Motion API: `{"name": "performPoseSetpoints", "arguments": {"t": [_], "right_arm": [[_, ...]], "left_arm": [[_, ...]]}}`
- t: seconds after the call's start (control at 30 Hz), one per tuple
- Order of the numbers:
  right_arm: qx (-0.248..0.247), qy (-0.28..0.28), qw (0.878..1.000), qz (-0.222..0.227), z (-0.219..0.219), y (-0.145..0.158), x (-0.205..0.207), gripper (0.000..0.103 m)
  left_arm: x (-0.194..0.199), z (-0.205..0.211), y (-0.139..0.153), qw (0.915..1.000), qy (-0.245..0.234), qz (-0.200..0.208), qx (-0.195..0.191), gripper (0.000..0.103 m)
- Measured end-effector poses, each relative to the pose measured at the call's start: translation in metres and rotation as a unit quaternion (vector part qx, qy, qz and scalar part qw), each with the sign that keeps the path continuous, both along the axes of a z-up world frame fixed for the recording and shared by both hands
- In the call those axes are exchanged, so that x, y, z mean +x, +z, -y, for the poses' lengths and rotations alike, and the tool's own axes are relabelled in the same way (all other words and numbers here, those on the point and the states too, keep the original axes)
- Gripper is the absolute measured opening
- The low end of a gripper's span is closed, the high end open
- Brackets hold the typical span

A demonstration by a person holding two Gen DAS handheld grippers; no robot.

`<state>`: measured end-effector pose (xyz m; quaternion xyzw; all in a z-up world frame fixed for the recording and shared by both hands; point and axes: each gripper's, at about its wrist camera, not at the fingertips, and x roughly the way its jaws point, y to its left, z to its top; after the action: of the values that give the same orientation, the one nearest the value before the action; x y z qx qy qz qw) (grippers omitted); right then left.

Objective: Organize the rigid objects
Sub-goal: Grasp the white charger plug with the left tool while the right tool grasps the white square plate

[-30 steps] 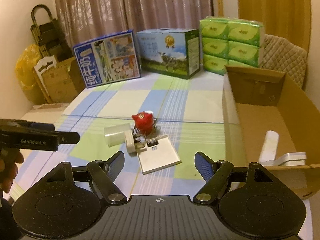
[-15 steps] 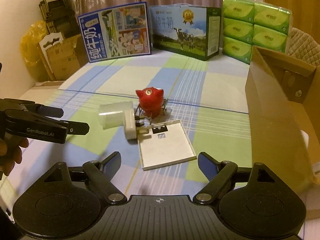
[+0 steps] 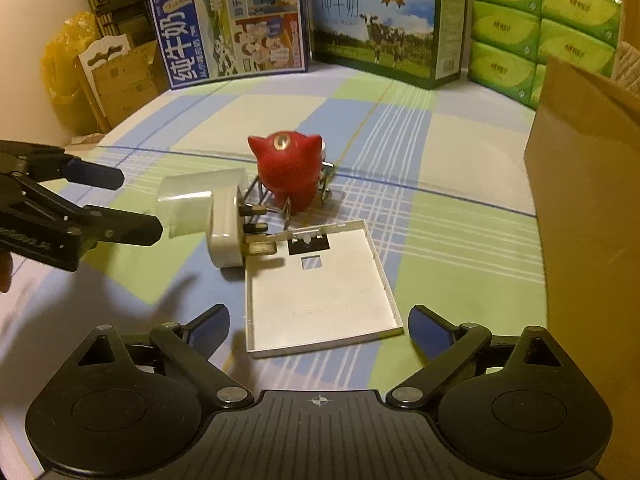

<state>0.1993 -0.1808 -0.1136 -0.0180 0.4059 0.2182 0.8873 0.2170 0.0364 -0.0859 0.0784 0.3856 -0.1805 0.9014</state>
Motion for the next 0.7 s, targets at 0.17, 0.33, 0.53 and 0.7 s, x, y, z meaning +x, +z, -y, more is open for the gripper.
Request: {"name": "performPoseSetpoints", "arguments": {"t": [0.17,0.33,0.53,0.7], "right_arm": [[-0.021,0.006,1.000,0.006,-0.005,-0.007,0.012,0.094],[-0.029,0.018,0.999,0.007,-0.007,-0.008,0.016,0.094],[-0.028,0.015,0.999,0.008,-0.007,-0.006,0.016,0.084],[-0.023,-0.015,1.000,-0.002,0.001,-0.005,0.011,0.084]], "left_arm": [[0.003,0.006,-0.002,0.9999,-0.013,0.003,-0.003,0.089],[0.008,0.005,-0.005,0.9998,-0.020,0.003,-0.010,0.089],[0.006,0.009,-0.003,0.9990,-0.037,0.019,-0.016,0.089],[0.002,0.021,-0.002,0.9962,-0.078,0.036,-0.012,0.088]]}}
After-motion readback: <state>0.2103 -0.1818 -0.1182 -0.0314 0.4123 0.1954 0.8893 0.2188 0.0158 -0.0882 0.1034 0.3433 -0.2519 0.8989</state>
